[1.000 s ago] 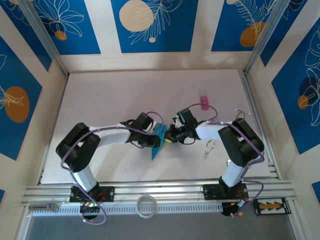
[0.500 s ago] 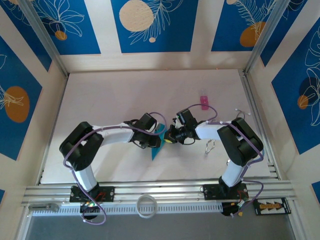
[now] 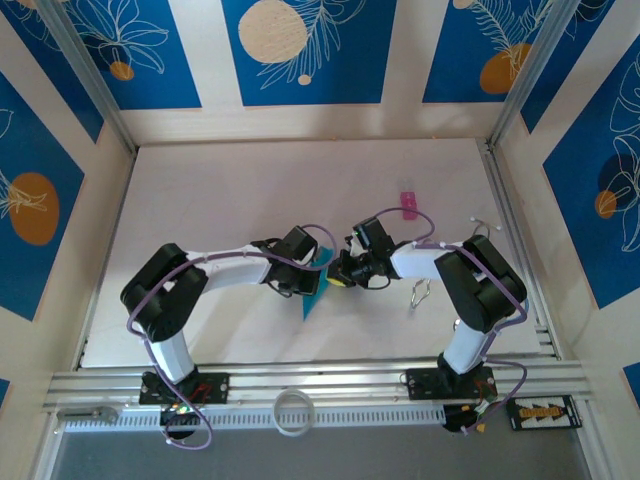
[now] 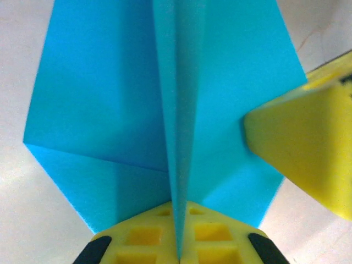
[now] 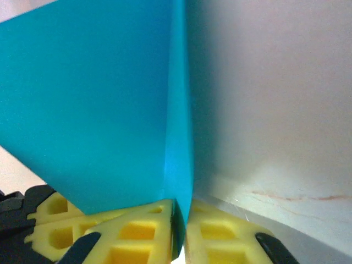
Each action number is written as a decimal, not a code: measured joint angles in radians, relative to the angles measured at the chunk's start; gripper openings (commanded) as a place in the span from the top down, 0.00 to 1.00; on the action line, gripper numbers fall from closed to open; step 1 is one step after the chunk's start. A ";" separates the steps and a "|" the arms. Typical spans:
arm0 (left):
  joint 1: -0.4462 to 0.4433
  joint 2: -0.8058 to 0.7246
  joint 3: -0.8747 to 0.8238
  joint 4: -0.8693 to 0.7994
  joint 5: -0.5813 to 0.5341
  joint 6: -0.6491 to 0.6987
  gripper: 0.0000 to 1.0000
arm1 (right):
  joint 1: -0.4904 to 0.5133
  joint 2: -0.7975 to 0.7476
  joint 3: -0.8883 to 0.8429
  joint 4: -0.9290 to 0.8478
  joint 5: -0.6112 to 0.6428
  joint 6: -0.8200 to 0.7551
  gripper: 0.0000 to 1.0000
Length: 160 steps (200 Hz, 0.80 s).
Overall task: Fold a paper plane with a square sheet of paper (pick it up from the middle)
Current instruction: Move the paper plane to the center of the table.
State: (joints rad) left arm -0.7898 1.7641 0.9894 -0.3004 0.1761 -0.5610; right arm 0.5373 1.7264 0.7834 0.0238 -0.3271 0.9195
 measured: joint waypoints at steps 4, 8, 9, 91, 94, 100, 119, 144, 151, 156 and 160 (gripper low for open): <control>0.000 -0.002 0.000 -0.001 -0.006 -0.002 0.97 | -0.003 0.000 0.002 -0.005 -0.001 -0.003 0.75; 0.000 -0.003 0.000 -0.003 -0.015 -0.005 0.97 | -0.008 0.000 0.005 -0.012 -0.004 -0.018 0.74; 0.000 -0.003 0.000 -0.003 -0.016 -0.006 0.97 | -0.009 0.000 0.005 -0.014 -0.004 -0.018 0.73; 0.053 -0.049 0.046 -0.183 -0.288 -0.058 0.97 | -0.077 -0.073 0.025 -0.079 -0.020 -0.087 0.71; 0.055 -0.047 0.052 -0.190 -0.293 -0.058 0.97 | -0.077 -0.073 0.025 -0.077 -0.021 -0.086 0.72; 0.060 -0.040 0.065 -0.203 -0.306 -0.059 0.96 | -0.077 -0.073 0.025 -0.076 -0.023 -0.084 0.72; 0.062 -0.020 0.098 -0.233 -0.330 -0.058 0.96 | -0.075 -0.073 0.025 -0.073 -0.024 -0.076 0.73; 0.063 0.002 0.113 -0.250 -0.341 -0.057 0.96 | -0.074 -0.072 0.024 -0.060 -0.038 -0.064 0.74; 0.063 0.007 0.113 -0.252 -0.341 -0.057 0.96 | -0.073 -0.072 0.023 -0.054 -0.042 -0.056 0.74; 0.064 0.010 0.113 -0.254 -0.341 -0.057 0.96 | -0.073 -0.072 0.022 -0.049 -0.045 -0.054 0.74; 0.064 0.012 0.113 -0.256 -0.341 -0.057 0.96 | -0.073 -0.072 0.022 -0.045 -0.048 -0.050 0.74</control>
State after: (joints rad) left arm -0.7261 1.7760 1.1023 -0.5560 -0.1654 -0.6182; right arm 0.4644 1.6539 0.8051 -0.0216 -0.3748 0.8700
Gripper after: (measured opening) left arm 0.048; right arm 0.263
